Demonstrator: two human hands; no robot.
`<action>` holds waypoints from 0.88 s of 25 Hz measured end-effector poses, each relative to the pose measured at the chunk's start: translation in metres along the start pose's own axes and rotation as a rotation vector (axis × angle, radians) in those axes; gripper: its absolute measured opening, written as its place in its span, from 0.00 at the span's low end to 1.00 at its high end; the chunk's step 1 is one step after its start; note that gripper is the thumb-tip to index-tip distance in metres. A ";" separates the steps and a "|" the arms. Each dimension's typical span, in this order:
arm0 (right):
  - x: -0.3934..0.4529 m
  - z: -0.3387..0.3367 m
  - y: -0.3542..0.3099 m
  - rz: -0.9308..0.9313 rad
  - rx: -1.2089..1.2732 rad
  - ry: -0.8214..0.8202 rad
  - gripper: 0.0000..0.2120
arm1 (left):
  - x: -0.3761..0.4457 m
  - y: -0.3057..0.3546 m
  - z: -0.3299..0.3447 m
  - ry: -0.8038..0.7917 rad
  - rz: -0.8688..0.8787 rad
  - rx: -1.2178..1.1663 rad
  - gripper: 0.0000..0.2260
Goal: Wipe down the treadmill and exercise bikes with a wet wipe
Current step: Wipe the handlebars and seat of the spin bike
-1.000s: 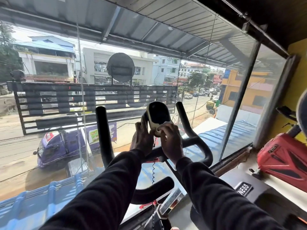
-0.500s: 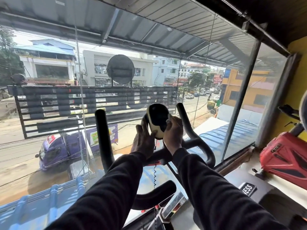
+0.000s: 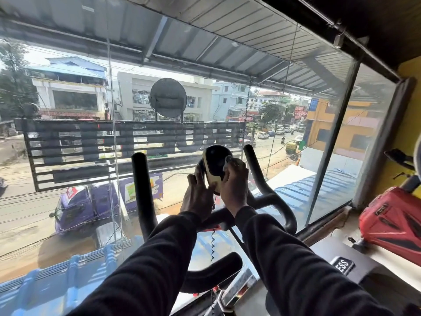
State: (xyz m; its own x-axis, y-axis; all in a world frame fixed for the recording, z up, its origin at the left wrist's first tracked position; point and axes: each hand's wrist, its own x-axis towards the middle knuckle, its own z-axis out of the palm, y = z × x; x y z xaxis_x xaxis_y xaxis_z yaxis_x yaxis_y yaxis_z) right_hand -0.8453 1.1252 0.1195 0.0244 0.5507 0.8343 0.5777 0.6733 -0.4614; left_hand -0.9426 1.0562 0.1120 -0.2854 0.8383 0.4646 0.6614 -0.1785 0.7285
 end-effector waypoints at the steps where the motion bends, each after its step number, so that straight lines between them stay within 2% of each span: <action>1: -0.004 0.005 -0.008 -0.053 -0.010 -0.005 0.15 | 0.000 0.000 0.000 -0.002 -0.008 0.000 0.32; 4: 0.002 0.006 -0.019 -0.302 0.008 -0.076 0.19 | -0.004 0.004 -0.003 -0.018 0.014 0.068 0.30; 7: 0.035 0.007 -0.012 -0.411 -0.142 -0.204 0.22 | -0.005 0.002 -0.002 -0.025 0.110 0.113 0.29; 8: 0.046 0.011 -0.011 -0.370 -0.162 -0.242 0.23 | -0.004 0.001 -0.002 -0.012 0.101 0.064 0.30; 11: 0.063 0.018 -0.021 -0.055 -0.102 -0.243 0.21 | -0.001 0.000 0.000 0.004 0.015 -0.043 0.32; 12: 0.061 0.020 -0.021 -0.079 -0.101 -0.217 0.20 | 0.000 -0.001 0.000 -0.008 0.006 -0.033 0.32; 15: 0.052 0.015 -0.012 -0.445 -0.115 -0.269 0.20 | 0.000 -0.001 0.000 -0.014 0.018 -0.025 0.32; 16: 0.056 0.014 -0.011 -0.453 -0.112 -0.290 0.20 | 0.001 -0.001 0.000 -0.011 0.016 -0.037 0.32; 17: 0.062 0.014 -0.012 -0.339 -0.083 -0.303 0.19 | 0.001 -0.001 0.000 -0.013 0.012 -0.042 0.32; 19: 0.073 0.020 -0.011 0.024 0.000 -0.283 0.18 | -0.001 -0.001 0.000 -0.010 0.021 -0.039 0.32; 20: 0.071 0.019 -0.012 0.089 0.015 -0.264 0.19 | -0.001 -0.002 0.000 -0.005 0.027 -0.033 0.32; 21: 0.065 0.018 -0.012 0.026 0.007 -0.203 0.19 | -0.001 -0.002 0.000 -0.004 0.028 -0.029 0.32; 22: 0.055 0.016 -0.010 -0.140 0.005 -0.151 0.20 | 0.000 -0.002 -0.001 -0.010 0.025 -0.025 0.32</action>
State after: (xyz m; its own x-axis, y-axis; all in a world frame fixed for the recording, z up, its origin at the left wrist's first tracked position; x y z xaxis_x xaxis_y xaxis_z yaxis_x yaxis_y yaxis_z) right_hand -0.8628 1.1574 0.1652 -0.1787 0.5185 0.8362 0.5625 0.7511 -0.3456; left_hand -0.9444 1.0557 0.1114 -0.2626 0.8383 0.4778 0.6507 -0.2118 0.7292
